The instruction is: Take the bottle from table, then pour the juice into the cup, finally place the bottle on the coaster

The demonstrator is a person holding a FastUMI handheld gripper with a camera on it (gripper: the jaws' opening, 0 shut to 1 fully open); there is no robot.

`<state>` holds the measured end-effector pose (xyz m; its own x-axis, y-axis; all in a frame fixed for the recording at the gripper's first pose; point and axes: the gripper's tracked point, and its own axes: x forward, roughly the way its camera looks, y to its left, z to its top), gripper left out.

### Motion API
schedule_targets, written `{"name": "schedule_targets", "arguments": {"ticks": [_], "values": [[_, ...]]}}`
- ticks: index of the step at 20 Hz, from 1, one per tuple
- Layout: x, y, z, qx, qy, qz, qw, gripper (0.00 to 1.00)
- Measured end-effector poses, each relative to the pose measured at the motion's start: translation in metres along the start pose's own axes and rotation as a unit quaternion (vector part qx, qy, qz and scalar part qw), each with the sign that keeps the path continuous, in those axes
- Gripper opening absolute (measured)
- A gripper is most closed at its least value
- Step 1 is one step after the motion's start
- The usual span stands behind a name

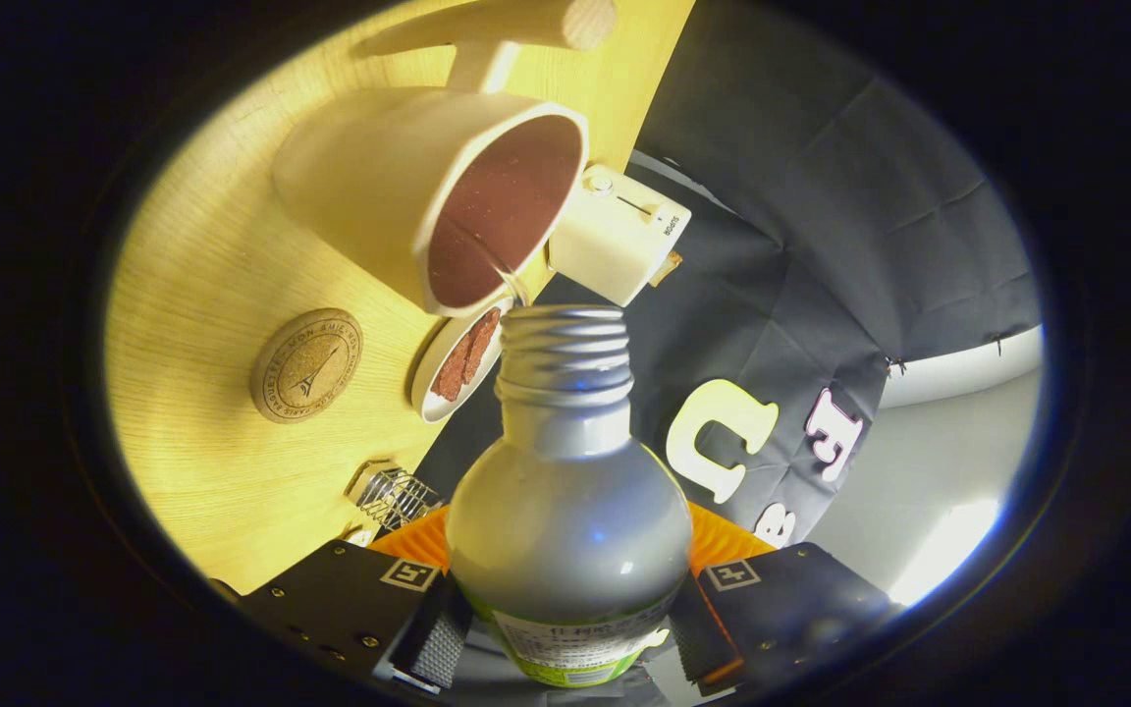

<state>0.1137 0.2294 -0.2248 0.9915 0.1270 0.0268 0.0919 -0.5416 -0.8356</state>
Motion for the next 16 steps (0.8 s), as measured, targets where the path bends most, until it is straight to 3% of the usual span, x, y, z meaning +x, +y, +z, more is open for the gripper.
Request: {"name": "schedule_targets", "arguments": {"ticks": [16], "values": [[0.001,0.01,0.004,-0.002,0.005,0.008,1.0,0.83]]}}
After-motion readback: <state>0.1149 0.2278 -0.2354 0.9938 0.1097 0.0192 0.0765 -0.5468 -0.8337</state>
